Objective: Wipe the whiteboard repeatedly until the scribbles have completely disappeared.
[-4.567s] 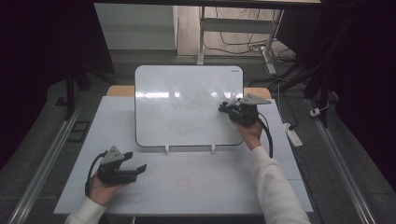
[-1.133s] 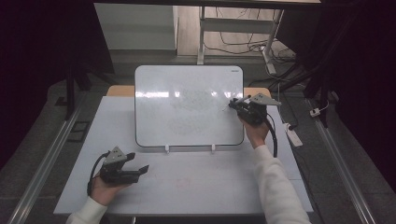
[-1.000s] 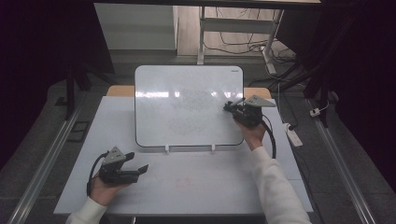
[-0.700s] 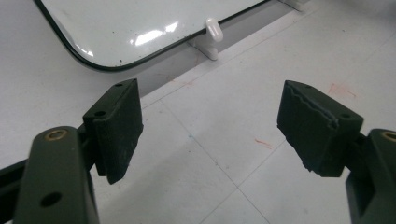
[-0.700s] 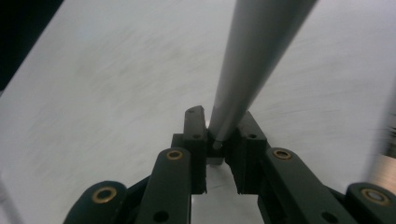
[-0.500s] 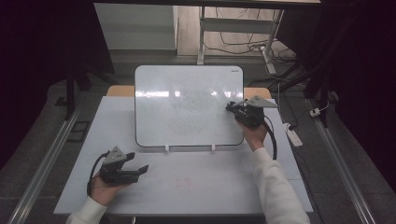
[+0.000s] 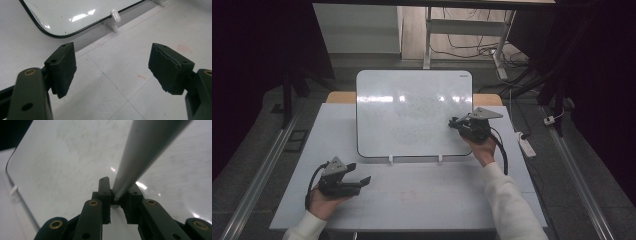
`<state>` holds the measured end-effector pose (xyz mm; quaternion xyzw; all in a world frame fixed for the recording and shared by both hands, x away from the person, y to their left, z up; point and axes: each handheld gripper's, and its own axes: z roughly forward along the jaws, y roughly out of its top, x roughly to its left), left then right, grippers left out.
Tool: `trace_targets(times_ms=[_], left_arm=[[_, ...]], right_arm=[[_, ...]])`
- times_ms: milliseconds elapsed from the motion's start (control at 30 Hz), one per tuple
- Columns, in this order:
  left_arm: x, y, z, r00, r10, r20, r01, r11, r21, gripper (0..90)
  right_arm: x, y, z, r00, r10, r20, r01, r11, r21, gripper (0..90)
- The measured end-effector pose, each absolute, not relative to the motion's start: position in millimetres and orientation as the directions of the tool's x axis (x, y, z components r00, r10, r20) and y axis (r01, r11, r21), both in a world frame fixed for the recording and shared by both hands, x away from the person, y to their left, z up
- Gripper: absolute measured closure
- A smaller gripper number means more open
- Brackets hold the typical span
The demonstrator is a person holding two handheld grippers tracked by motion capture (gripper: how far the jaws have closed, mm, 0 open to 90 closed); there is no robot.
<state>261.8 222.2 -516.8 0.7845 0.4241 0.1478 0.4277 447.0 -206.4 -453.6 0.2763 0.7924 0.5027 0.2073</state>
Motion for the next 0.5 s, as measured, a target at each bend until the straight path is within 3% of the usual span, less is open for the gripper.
trace_targets(times_ms=[133, 500], left_arm=[[261, 223, -516, 0.597, 0.793, -0.126, 0.531, -0.273, 0.802, 23.7], [259, 224, -513, 0.59, 0.799, -0.117, 0.5, -0.248, 0.83, 24.8]], right_arm=[[440, -207, -449, -0.786, 0.618, 0.025, 0.251, 0.281, 0.926, 77.9], [390, -182, -447, -0.881, 0.466, 0.082, 0.263, 0.338, 0.904, 77.8]])
